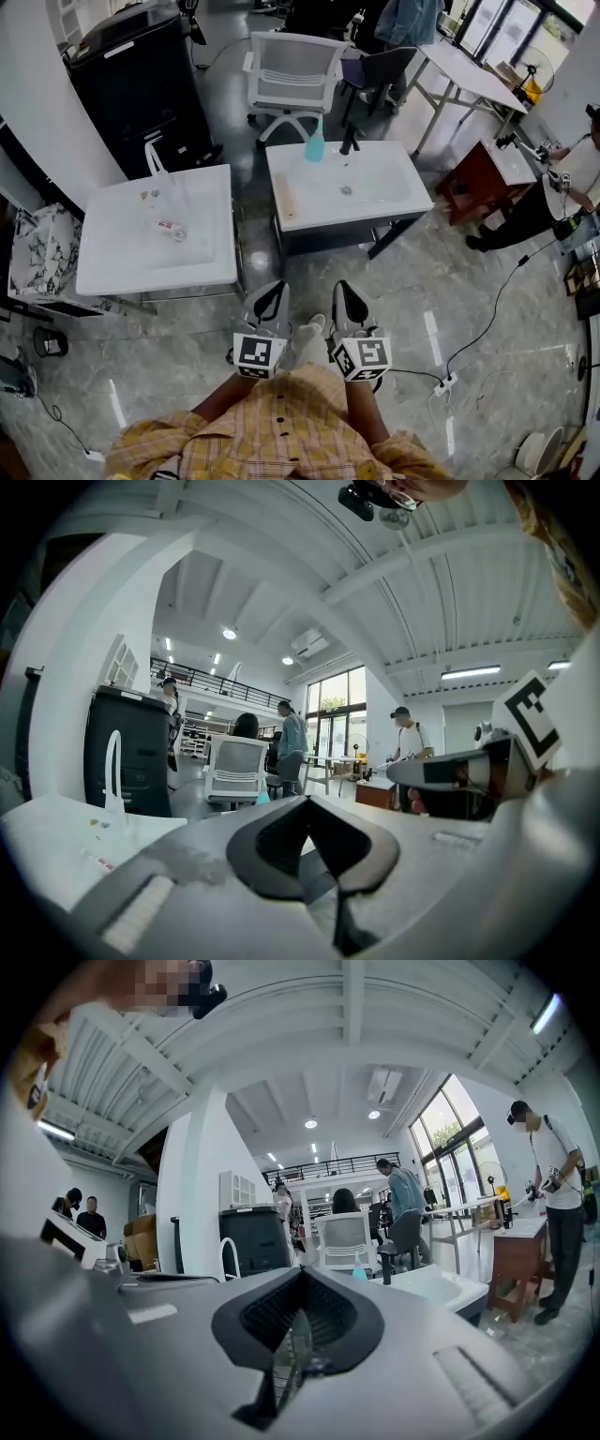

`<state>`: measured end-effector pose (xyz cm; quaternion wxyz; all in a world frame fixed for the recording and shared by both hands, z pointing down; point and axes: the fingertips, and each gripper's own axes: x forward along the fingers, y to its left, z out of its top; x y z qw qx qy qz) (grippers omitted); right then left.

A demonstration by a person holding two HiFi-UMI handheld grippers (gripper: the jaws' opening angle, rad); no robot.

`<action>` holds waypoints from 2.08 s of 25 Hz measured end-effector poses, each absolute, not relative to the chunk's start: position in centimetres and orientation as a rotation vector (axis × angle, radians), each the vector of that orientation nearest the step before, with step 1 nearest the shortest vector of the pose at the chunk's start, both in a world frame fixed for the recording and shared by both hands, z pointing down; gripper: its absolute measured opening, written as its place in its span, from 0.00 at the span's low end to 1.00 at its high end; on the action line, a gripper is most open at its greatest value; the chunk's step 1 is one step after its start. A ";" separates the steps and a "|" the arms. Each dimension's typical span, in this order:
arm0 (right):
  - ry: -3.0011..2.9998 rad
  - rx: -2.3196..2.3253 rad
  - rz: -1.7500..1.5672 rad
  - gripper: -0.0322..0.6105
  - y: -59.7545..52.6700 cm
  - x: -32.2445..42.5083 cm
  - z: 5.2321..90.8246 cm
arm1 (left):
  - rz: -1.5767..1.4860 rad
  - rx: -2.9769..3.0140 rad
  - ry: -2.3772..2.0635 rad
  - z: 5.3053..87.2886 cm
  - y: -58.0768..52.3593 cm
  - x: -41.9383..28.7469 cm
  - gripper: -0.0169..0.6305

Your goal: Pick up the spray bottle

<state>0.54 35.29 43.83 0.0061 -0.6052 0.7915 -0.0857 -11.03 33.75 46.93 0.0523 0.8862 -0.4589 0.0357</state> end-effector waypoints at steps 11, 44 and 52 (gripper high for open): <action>2.493 -1.865 -0.291 0.04 26.1 2.3 45.5 | 0.144 2.681 -1.416 48.4 24.8 -9.2 0.02; 2.629 -1.648 -0.381 0.04 -8.7 13.0 46.1 | 0.242 2.560 -1.609 48.1 -7.8 1.6 0.02; 2.625 -1.675 -0.444 0.05 -11.2 13.9 47.0 | 0.306 2.562 -1.592 48.5 -10.1 2.6 0.02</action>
